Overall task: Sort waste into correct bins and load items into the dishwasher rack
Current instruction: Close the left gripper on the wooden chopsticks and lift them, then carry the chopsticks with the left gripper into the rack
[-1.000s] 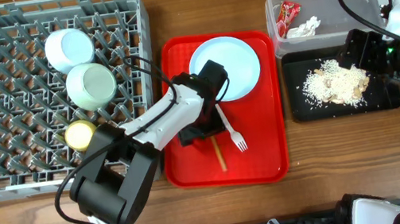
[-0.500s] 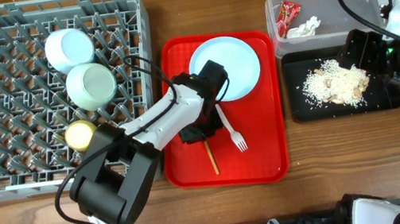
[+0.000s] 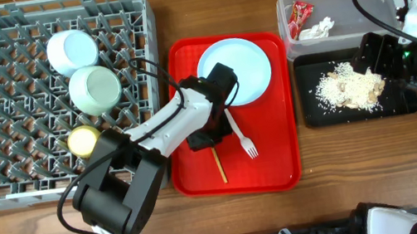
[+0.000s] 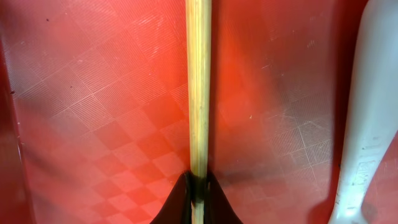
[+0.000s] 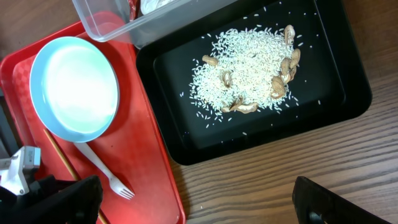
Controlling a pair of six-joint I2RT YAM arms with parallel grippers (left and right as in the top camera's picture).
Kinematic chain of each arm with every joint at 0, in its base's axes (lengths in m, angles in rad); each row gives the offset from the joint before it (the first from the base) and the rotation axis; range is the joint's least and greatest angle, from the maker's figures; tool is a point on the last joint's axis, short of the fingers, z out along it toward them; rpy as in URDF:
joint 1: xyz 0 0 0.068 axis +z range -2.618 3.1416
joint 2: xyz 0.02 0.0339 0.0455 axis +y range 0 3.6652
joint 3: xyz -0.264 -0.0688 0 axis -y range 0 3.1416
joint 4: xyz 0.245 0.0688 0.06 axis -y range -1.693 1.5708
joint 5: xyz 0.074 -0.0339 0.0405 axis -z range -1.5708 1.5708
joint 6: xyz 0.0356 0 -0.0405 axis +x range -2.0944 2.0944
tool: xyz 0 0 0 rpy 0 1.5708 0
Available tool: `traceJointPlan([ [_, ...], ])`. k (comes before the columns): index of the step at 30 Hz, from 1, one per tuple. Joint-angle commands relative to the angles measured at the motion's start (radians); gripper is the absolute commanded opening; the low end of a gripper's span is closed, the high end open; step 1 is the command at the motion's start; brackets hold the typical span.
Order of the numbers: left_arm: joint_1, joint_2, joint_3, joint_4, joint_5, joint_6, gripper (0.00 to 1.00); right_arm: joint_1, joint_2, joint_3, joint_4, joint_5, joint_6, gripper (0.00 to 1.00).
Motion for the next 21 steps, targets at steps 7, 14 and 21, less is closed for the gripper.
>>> traceJointPlan([
  [7,0.050,-0.103,0.114,-0.044,-0.006,0.262,0.04,-0.002,0.005,-0.008,-0.002,-0.017,-0.013,0.99],
  [14,0.165,-0.259,0.220,-0.138,-0.089,0.441,0.04,-0.002,0.005,-0.008,-0.005,-0.017,-0.013,0.98],
  [21,0.339,-0.372,0.243,-0.101,-0.167,0.591,0.04,-0.002,0.005,-0.008,-0.005,-0.017,-0.013,0.99],
])
